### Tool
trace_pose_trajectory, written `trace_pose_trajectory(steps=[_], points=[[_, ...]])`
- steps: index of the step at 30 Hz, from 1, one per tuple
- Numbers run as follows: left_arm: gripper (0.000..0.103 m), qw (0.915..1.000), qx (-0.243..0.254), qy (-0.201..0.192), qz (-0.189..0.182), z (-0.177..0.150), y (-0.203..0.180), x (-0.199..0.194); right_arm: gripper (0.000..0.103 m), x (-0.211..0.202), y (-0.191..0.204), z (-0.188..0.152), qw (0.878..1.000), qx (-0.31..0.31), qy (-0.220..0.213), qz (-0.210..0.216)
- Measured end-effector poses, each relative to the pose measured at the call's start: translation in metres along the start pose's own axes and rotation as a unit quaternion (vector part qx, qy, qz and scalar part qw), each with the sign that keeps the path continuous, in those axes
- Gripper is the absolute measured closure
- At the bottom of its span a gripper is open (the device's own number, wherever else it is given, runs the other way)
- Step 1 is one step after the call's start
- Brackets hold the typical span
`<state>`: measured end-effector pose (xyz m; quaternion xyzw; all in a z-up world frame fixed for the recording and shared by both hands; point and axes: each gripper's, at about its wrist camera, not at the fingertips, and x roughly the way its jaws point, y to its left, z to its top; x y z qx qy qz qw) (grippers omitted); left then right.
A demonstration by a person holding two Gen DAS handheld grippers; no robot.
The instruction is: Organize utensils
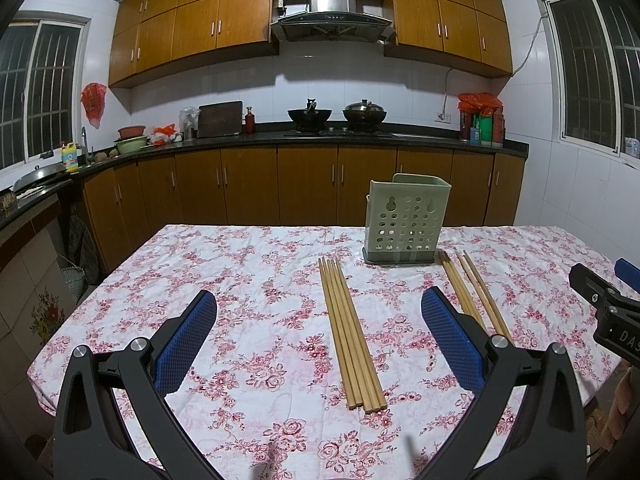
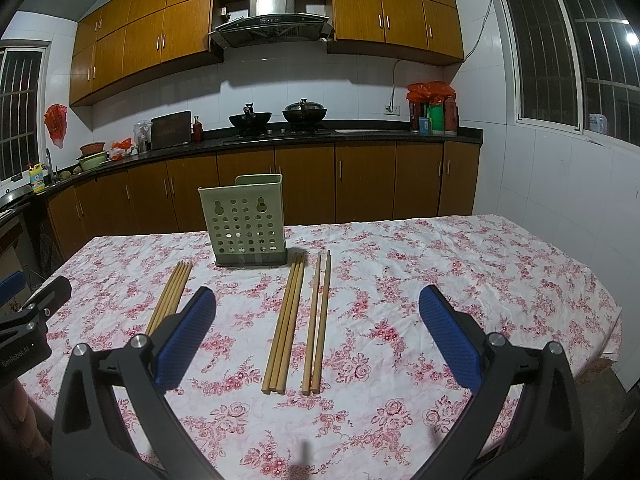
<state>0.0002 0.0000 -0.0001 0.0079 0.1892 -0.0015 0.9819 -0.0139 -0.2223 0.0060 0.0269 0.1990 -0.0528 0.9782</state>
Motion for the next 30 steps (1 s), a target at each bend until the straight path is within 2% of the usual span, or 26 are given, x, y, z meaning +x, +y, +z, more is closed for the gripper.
trace_pose_trajectory(steps=[30], points=[[0.002,1.0000,0.002,0.003,0.002,-0.0003,-0.0001,0.0007,0.004,-0.0001,0.0006,0.0000,1.000,0.000,0.004,0.001]])
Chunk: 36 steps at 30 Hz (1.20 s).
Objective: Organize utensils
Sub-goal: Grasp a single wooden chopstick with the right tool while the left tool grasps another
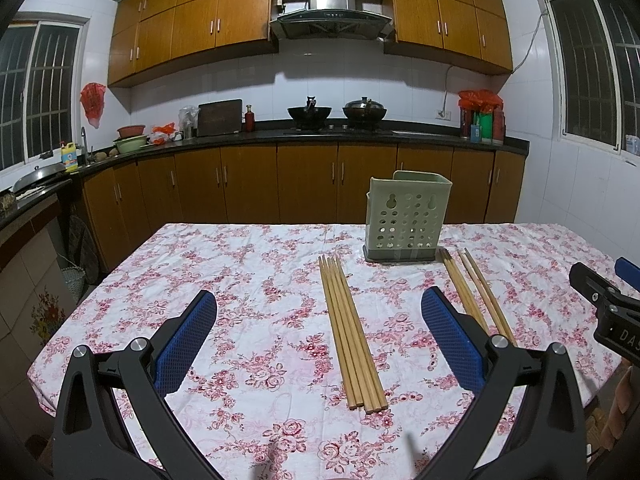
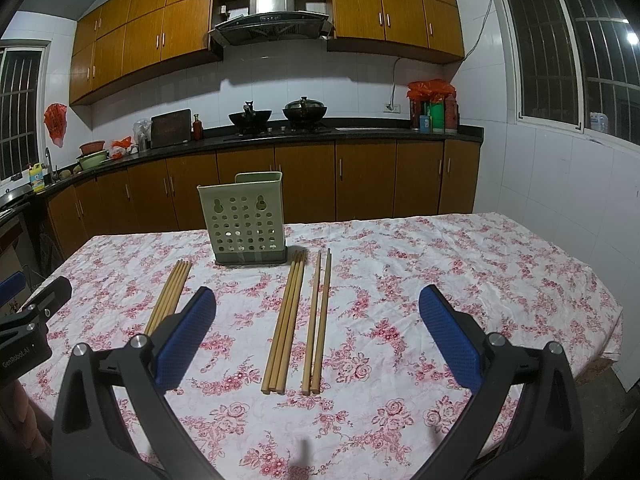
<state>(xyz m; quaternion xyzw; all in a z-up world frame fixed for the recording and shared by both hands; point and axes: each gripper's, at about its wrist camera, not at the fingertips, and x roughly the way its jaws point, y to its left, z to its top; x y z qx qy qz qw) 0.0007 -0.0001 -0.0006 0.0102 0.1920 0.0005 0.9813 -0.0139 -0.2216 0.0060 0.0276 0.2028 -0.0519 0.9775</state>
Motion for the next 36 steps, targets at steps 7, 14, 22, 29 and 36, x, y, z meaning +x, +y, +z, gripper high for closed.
trace_pose_trajectory(steps=[7,14,22,29,36], points=[[0.002,0.9993,0.008,0.034,0.011,0.001,0.005,0.027,0.004,0.035,-0.008,-0.002,0.999,0.019,0.051,0.007],[0.012,0.9949,0.010,0.097,0.026,0.001,0.022,0.070,0.022,0.107,-0.035,-0.005,0.984,0.073,0.159,0.011],[0.042,0.9850,0.009,0.172,0.012,-0.008,0.025,0.118,0.057,0.168,-0.025,-0.014,0.970,0.054,0.235,0.015],[0.054,0.9785,0.001,0.205,-0.024,-0.016,0.020,0.133,0.079,0.197,-0.020,-0.022,0.964,0.030,0.263,0.007],[0.069,0.9719,-0.013,0.226,-0.065,-0.020,0.016,0.144,0.094,0.200,-0.035,-0.022,0.965,0.044,0.260,-0.001]])
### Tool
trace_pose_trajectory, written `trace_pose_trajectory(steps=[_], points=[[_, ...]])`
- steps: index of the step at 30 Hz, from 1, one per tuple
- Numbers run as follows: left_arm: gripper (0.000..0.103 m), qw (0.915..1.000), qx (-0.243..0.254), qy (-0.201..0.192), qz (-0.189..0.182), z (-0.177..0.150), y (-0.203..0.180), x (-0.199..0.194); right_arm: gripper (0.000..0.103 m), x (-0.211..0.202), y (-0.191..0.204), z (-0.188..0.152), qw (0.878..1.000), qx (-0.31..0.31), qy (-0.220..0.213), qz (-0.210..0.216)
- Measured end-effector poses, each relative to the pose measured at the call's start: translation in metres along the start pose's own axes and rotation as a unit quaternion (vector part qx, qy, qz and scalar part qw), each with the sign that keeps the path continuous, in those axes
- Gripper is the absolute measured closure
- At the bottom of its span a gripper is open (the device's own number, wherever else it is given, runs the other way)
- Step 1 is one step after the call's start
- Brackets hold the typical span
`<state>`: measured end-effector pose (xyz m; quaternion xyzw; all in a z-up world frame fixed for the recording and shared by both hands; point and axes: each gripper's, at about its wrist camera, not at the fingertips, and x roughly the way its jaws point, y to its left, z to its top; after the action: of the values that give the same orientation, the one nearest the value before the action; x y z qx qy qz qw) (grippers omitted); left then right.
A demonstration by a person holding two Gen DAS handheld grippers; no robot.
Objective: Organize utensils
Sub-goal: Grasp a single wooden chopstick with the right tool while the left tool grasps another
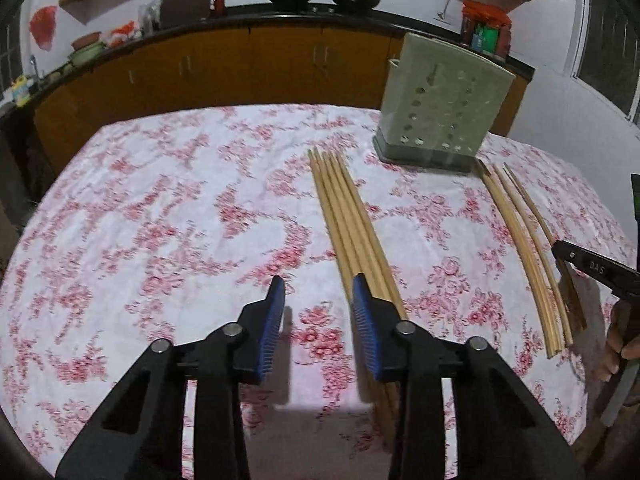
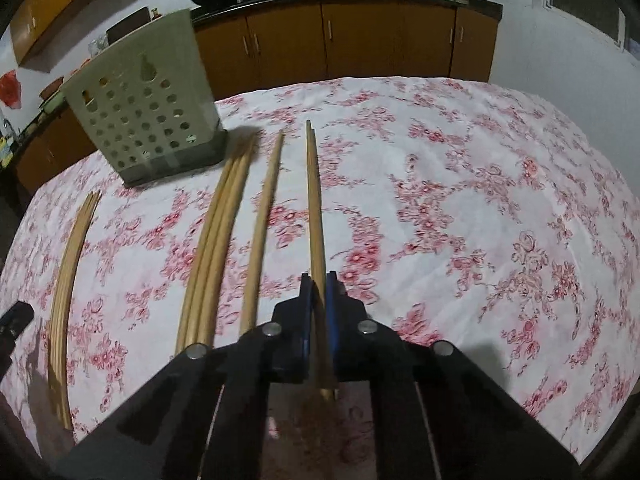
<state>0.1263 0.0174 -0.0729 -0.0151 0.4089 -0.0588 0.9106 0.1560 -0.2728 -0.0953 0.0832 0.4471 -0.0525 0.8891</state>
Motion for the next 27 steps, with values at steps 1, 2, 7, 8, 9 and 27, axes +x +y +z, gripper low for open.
trace_pose_trajectory(steps=[1,2,7,8,9,27], points=[[0.070,1.0000,0.001,0.003,-0.003,0.000,-0.001,0.001,0.094,0.000,-0.001,0.000,1.000,0.000,0.000,0.000],[0.071,1.0000,0.003,0.006,-0.004,-0.001,-0.002,0.003,0.094,0.000,0.000,0.000,1.000,-0.001,-0.001,0.000],[0.075,0.9997,0.008,0.021,-0.006,-0.004,-0.004,0.010,0.094,0.000,0.000,0.002,1.000,-0.005,-0.004,-0.006],[0.075,0.9996,0.009,0.025,-0.007,-0.004,-0.004,0.012,0.094,0.000,0.001,0.001,1.000,-0.005,-0.004,-0.006],[0.075,0.9995,0.009,0.029,-0.007,-0.005,-0.004,0.013,0.094,-0.001,0.001,0.001,1.000,-0.005,-0.004,-0.005],[0.095,0.9990,0.008,0.037,0.026,0.023,0.019,0.044,0.094,0.004,0.010,0.008,0.999,-0.044,-0.015,-0.007]])
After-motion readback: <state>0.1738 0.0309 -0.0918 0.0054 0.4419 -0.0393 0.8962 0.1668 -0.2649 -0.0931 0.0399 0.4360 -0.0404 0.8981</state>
